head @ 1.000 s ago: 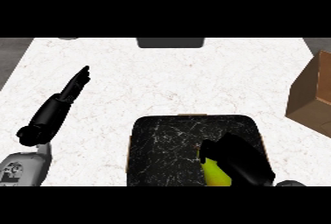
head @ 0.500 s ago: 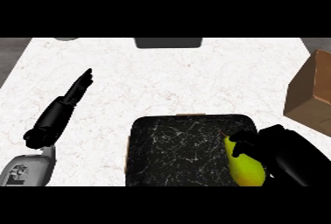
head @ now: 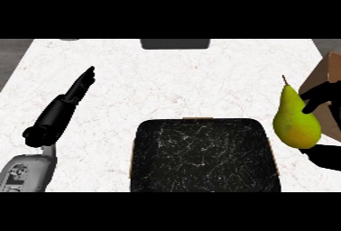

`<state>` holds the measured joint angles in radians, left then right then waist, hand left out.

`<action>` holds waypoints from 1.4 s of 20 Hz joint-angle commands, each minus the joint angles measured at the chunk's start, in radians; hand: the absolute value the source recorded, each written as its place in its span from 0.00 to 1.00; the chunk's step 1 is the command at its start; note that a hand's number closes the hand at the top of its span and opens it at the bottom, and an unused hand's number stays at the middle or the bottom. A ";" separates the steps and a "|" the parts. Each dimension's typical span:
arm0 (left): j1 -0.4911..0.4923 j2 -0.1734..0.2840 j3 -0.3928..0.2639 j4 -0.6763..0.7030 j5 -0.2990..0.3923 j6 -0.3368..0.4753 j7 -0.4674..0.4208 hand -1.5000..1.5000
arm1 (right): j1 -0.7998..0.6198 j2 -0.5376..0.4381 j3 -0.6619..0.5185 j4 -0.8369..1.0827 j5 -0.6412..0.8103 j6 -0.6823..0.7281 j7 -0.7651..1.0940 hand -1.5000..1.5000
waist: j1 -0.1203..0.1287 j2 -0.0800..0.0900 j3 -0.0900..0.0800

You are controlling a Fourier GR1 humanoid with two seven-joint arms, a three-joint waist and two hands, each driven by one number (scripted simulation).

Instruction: Pick the pear from the tray and place it in the cardboard box

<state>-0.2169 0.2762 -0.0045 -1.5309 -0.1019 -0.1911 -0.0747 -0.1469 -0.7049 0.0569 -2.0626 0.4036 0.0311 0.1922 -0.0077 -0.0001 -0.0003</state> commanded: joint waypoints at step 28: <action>0.016 -0.041 -0.026 -0.029 -0.045 -0.019 -0.009 0.50 | -0.469 -0.235 0.022 1.358 0.217 0.400 -0.740 0.00 | 0.048 0.010 0.002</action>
<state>-0.2406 0.2439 -0.0163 -1.5419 -0.1342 -0.2122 -0.0672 -0.5656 -0.9678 0.0472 -0.8286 0.5813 0.4219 -0.4200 0.0354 0.0114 0.0014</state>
